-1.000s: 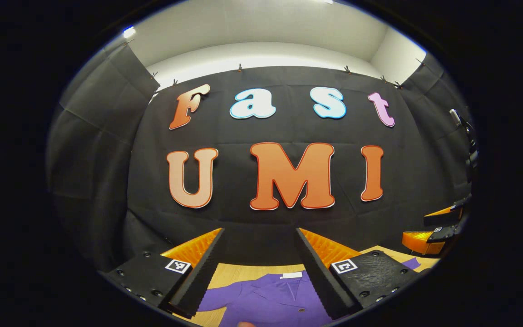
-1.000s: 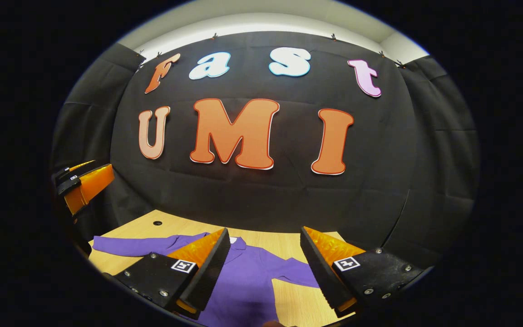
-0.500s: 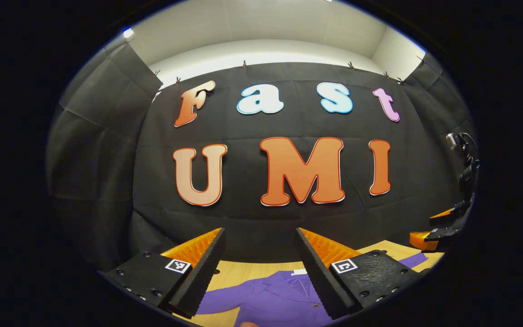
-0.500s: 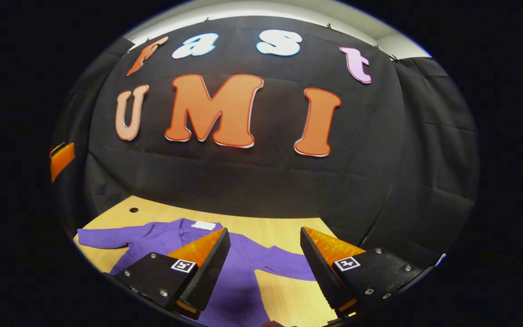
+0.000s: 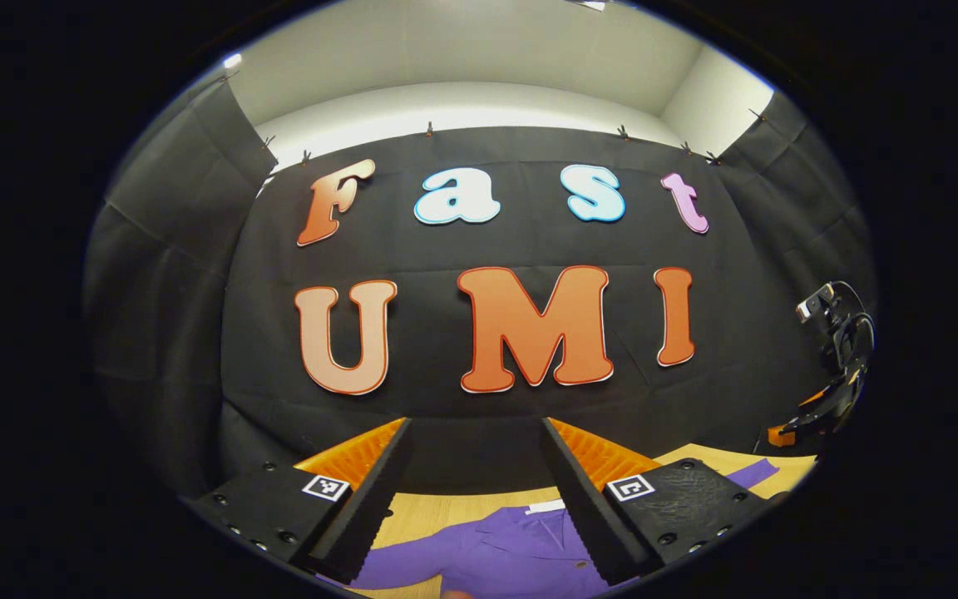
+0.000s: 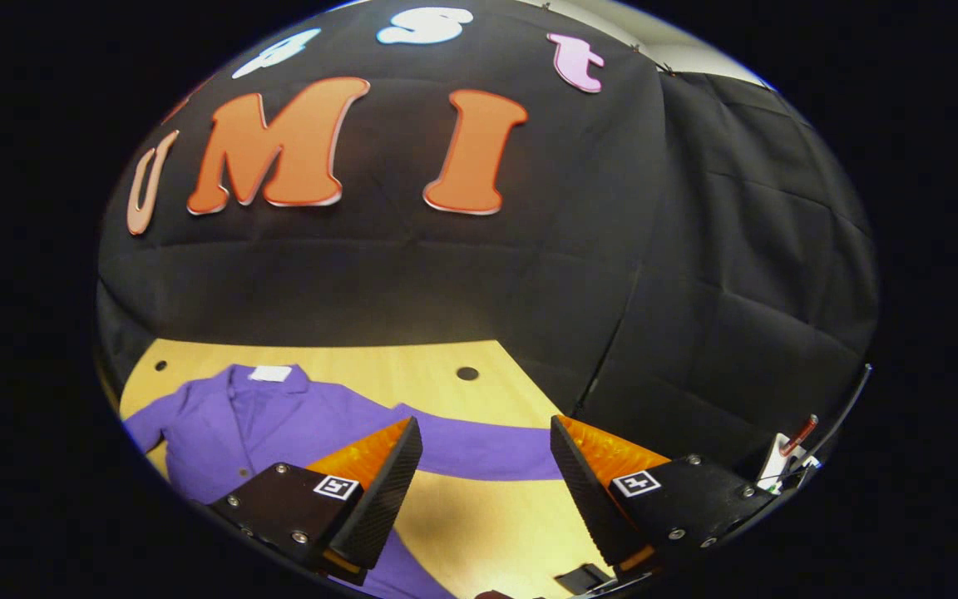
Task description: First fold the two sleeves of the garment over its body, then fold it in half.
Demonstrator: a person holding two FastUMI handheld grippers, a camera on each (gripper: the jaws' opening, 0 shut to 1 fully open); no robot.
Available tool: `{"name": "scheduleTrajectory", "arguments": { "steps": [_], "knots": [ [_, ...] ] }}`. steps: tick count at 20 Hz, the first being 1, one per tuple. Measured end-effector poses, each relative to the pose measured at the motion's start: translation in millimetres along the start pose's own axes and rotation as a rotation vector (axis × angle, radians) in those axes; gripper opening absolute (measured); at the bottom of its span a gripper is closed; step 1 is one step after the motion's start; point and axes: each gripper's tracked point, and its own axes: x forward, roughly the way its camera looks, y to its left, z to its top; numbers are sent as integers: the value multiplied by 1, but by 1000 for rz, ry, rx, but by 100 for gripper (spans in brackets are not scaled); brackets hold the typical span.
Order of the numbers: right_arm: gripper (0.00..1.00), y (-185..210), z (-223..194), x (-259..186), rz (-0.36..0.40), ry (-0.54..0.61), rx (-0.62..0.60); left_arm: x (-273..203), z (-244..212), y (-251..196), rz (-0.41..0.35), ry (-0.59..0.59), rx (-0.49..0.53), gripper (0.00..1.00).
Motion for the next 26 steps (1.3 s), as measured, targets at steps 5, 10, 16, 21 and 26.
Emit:
{"name": "scheduleTrajectory", "arguments": {
  "steps": [5, 10, 16, 21, 26],
  "knots": [
    [95, -47, -57, 69, -54, 211, 33, 6, -3, -6, 117, 12, 50, 95],
    [96, -73, -99, 112, -28, 417, 103, 14, -20, -20, 183, 76, 69, 96],
    [96, -79, -154, 158, 58, 652, 163, 3, -38, -14, 279, 159, 125, 98],
    [95, -75, -169, 196, 97, 750, 147, -14, -52, -5, 334, 244, 170, 100],
    [94, -77, -178, 207, 120, 858, 153, -28, -81, 3, 365, 374, 187, 98]
  ]
}}
